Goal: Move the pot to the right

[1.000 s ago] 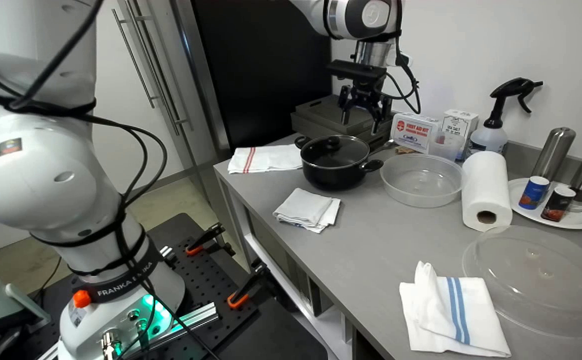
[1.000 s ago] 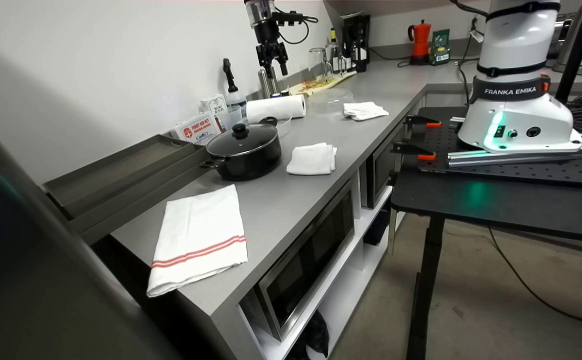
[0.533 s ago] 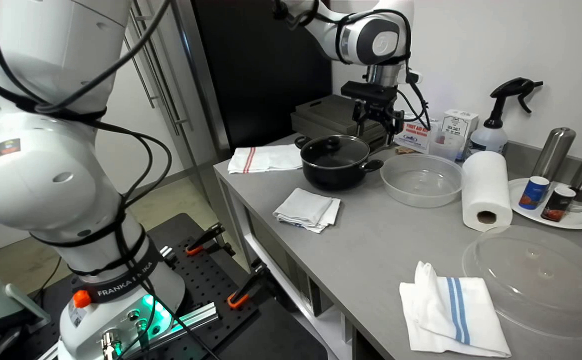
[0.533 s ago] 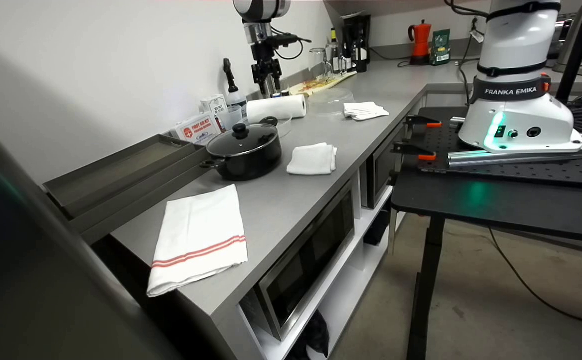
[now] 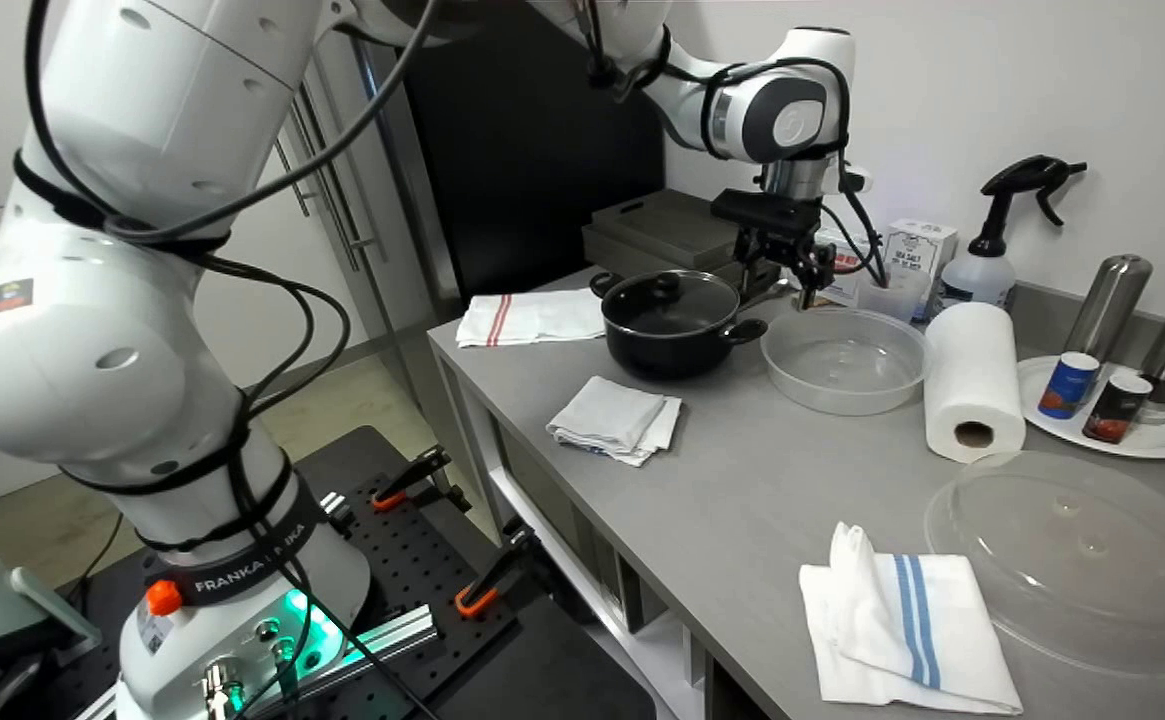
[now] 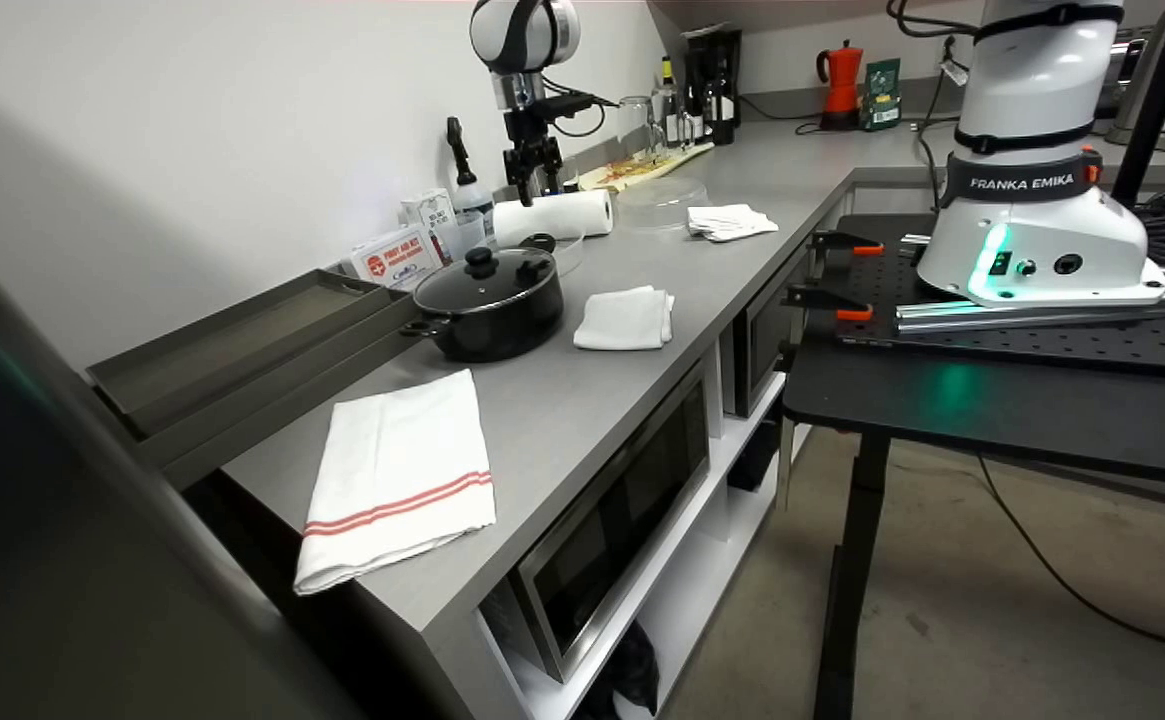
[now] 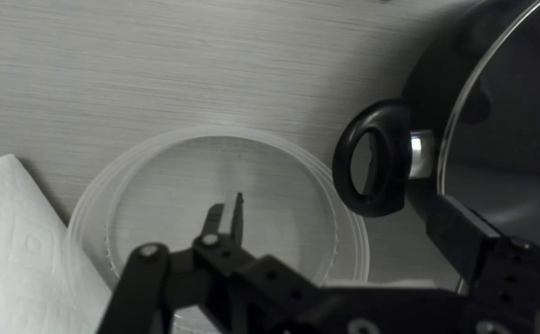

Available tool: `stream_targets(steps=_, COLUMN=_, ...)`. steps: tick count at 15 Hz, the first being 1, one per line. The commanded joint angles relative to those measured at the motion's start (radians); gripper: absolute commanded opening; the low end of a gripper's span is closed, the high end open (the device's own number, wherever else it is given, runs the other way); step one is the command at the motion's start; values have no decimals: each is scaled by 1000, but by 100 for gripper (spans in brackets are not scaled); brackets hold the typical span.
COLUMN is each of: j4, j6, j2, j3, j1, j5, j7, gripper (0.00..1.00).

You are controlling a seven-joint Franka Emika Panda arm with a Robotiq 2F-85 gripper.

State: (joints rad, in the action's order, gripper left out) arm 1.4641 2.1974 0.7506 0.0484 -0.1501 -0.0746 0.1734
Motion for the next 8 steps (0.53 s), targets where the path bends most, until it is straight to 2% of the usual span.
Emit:
stream_targets(steps=1, j4=-72, j6=25, j2=69, j3=2, j1=-2, j5=18, j7=-27, gripper=100)
stream_targets(steps=8, j4=-76, j6=59, j2=120, j3=-4, j1=-7, j5=19, j7=-19, gripper=100)
